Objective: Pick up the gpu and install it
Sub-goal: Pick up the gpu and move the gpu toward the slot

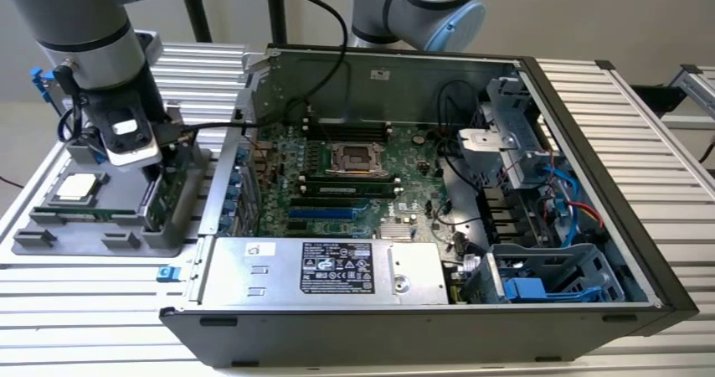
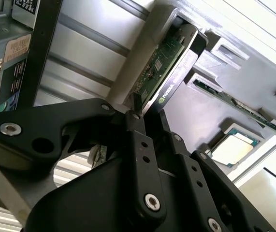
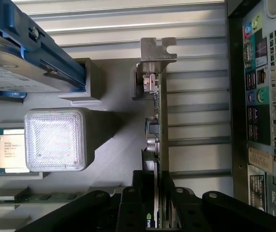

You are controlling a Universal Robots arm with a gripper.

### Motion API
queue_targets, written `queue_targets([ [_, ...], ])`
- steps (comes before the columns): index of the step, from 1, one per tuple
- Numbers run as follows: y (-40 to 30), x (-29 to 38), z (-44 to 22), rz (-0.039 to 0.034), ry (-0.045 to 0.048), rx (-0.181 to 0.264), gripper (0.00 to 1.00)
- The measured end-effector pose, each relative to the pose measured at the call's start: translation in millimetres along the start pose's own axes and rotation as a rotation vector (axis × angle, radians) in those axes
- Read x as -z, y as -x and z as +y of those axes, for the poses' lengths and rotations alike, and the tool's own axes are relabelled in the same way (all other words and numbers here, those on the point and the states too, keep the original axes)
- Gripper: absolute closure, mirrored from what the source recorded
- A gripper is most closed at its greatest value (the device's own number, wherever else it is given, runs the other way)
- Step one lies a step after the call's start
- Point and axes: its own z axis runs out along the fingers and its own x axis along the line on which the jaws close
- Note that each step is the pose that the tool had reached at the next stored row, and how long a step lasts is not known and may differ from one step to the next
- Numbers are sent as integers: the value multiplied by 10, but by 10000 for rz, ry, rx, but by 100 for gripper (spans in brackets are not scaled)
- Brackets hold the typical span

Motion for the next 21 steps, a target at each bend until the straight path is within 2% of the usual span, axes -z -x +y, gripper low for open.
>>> queue_targets([
  [7,-1,68,3,0,-1,0,100],
  [21,-2,165,8,-1,0,1,100],
])
